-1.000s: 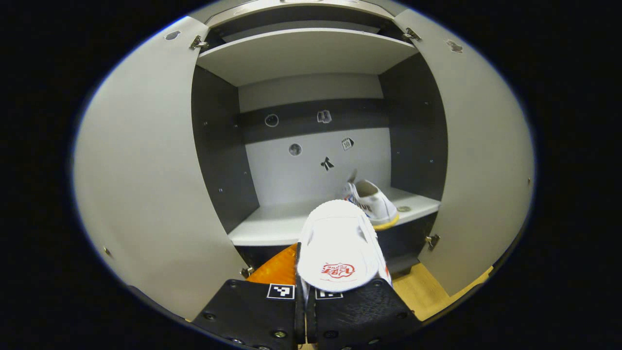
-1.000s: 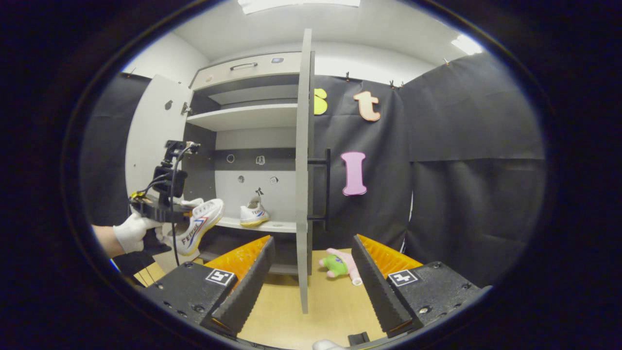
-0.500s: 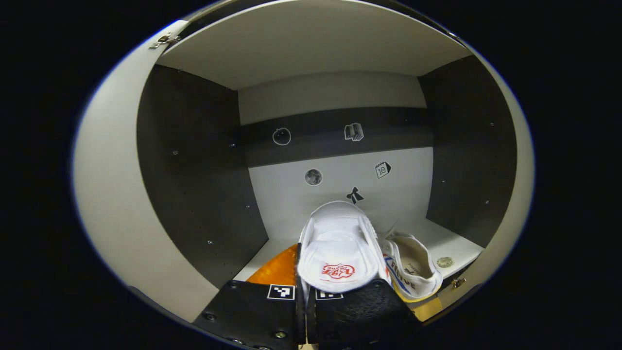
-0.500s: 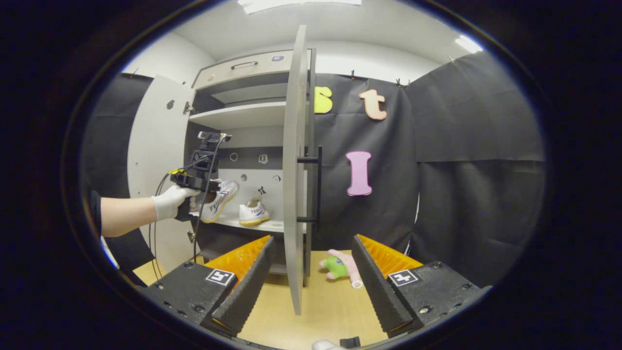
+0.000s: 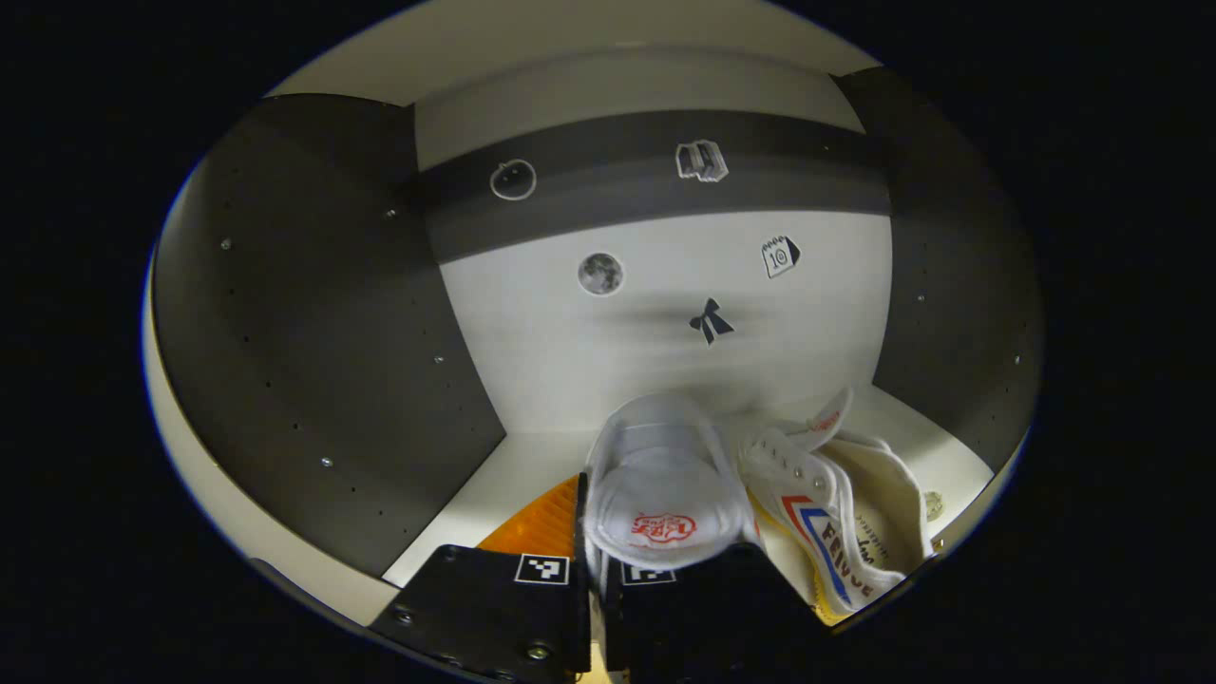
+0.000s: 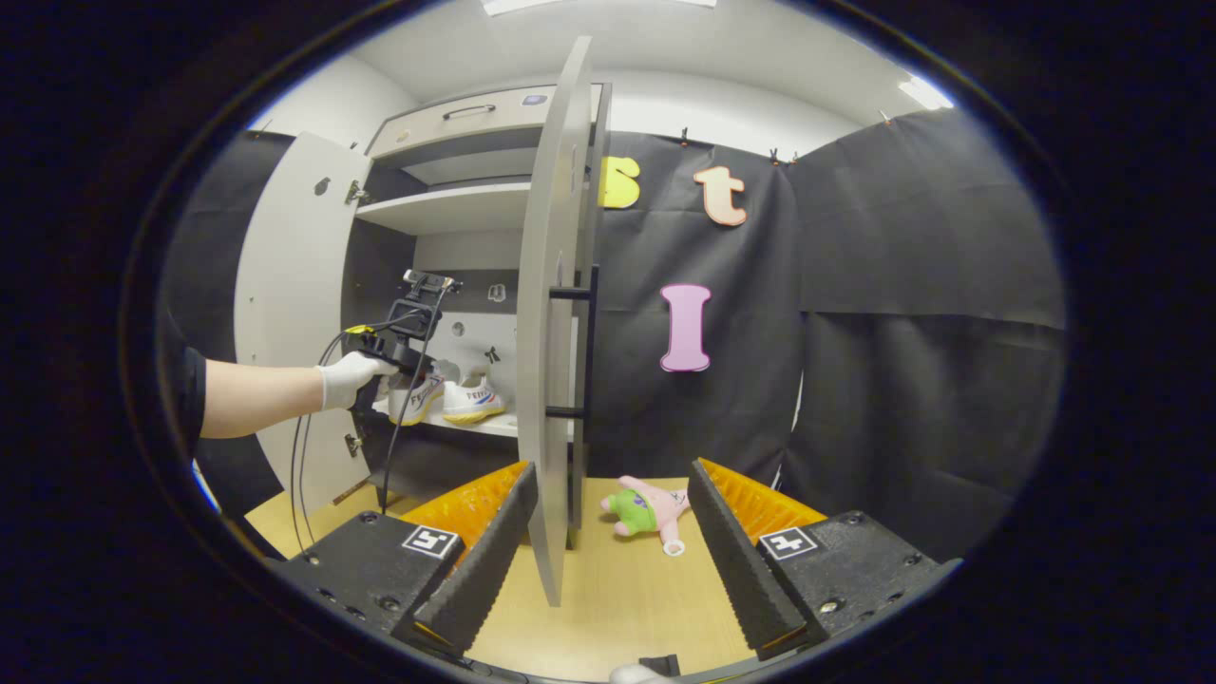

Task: Grab one shoe with the right hand and put it into the shoe cabinet, grab the other shoe with the left hand and put it into the shoe cabinet; then close the right door with the right hand and the left door with the left hand.

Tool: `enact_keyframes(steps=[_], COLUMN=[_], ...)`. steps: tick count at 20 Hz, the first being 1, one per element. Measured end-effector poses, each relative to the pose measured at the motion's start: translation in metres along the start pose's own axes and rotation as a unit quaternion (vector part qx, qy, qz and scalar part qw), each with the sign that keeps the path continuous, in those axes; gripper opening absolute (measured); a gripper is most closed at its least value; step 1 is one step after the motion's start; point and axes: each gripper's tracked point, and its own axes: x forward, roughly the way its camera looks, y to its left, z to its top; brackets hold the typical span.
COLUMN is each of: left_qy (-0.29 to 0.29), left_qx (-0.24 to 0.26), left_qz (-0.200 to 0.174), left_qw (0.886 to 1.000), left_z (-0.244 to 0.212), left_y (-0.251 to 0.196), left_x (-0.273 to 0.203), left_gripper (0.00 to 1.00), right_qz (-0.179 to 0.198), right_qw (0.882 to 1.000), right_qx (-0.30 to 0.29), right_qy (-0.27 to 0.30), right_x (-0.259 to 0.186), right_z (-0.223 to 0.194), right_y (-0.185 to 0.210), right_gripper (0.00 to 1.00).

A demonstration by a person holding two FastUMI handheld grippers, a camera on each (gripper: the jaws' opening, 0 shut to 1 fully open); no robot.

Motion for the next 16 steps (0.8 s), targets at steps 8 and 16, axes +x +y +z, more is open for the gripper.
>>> enact_keyframes(steps=[8, 16], left_qy=[0.02, -0.023], left_qx=[-0.015, -0.083], left_qz=[0.003, -0.016], left_qw=[1.0, 0.996], left_z=[-0.013, -0.005], left_y=[0.017, 0.024], left_x=[0.011, -0.036], left_gripper=[0.88, 0.97], right_qz=[0.007, 0.013], right_qw=[1.0, 1.0], right_qx=[-0.007, -0.002], right_qy=[0.001, -0.003], right_x=[-0.001, -0.002], right_z=[0.0, 0.004], right_y=[0.006, 0.017], right_gripper=[1.0, 1.0])
